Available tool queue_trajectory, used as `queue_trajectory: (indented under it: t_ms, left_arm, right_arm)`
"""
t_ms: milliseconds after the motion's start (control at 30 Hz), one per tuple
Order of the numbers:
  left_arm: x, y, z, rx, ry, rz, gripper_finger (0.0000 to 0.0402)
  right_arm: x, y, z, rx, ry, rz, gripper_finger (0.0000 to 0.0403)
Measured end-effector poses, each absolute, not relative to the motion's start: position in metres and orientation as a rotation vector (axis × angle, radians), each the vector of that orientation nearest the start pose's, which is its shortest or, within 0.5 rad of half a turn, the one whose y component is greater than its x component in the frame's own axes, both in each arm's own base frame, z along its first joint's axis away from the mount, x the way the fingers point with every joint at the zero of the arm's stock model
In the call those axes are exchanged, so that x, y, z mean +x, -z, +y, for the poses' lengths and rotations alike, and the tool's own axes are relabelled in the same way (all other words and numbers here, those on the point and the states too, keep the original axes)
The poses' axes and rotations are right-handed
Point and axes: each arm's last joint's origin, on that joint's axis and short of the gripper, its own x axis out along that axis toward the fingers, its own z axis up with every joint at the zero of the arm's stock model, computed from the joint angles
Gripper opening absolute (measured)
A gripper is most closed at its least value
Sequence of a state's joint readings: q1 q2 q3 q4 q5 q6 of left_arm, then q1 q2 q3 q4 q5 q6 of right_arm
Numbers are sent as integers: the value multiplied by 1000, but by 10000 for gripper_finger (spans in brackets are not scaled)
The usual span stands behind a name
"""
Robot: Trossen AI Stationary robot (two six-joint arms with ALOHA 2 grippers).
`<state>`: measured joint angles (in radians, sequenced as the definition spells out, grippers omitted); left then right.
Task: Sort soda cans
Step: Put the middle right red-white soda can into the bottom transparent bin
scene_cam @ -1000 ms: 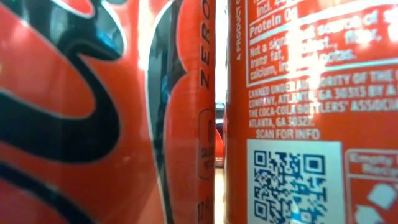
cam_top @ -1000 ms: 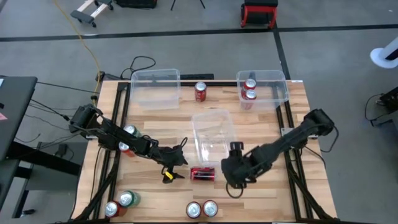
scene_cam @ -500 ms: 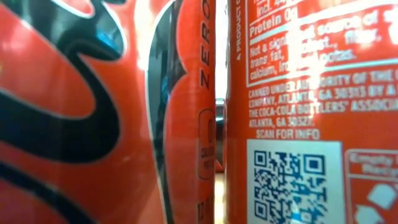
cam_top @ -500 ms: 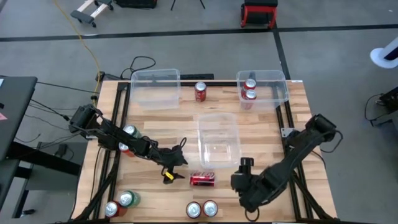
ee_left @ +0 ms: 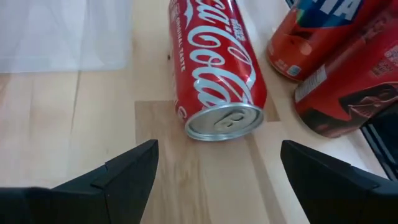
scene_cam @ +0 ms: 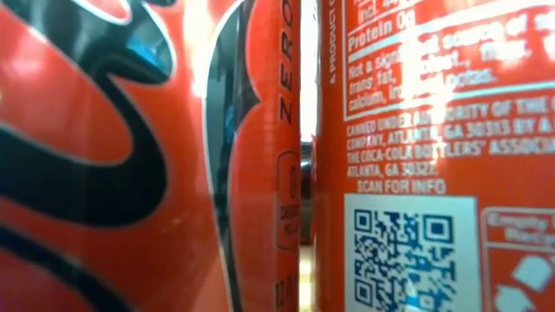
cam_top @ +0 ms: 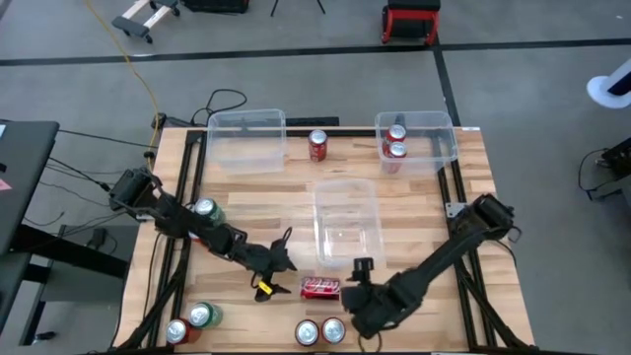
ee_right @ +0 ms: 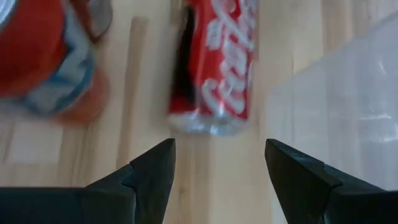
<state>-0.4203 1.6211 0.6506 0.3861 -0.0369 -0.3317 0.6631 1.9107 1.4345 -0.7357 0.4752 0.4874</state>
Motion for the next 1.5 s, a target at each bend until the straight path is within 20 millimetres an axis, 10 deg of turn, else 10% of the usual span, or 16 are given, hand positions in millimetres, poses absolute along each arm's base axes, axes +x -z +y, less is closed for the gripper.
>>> queue_trajectory:
  t_ms: [667, 1133, 1500]
  left_arm:
    - [276, -153, -132, -181, 281, 544, 335]
    - [281, -157, -131, -152, 250, 521, 335]
    - [279, -153, -129, -157, 227, 565, 335]
  right_arm:
    - [353, -197, 198, -5, -126, 1081, 332]
    - [353, -248, 187, -73, -118, 1181, 364]
    - [338, -289, 152, -261, 288, 1288, 307]
